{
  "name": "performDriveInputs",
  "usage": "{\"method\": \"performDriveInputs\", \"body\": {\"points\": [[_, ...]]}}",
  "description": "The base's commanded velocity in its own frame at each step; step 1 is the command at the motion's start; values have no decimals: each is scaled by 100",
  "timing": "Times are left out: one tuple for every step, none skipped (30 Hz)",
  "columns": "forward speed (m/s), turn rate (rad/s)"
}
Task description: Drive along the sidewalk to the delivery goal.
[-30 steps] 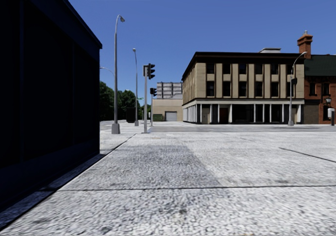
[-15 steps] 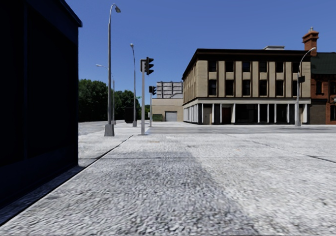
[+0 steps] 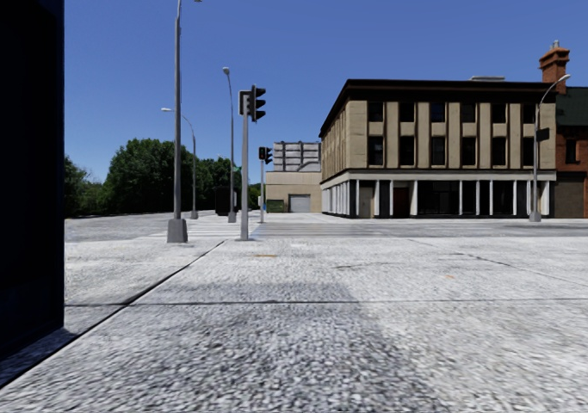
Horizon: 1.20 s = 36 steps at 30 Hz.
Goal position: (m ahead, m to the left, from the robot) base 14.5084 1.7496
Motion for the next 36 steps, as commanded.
{"method": "performDriveInputs", "body": {"points": [[200,0],[200,0],[200,8],[200,16],[200,23],[200,26],[200,26],[200,31],[200,35],[200,38],[200,38],[200,41],[200,43],[200,45],[200,46],[200,46],[200,46],[200,46],[200,46],[200,46],[200,46],[200,46],[200,46],[200,45],[200,33],[200,33],[200,24],[200,31],[200,36],[200,31],[200,31],[200,15],[200,0],[200,0],[200,0],[200,0]]}}
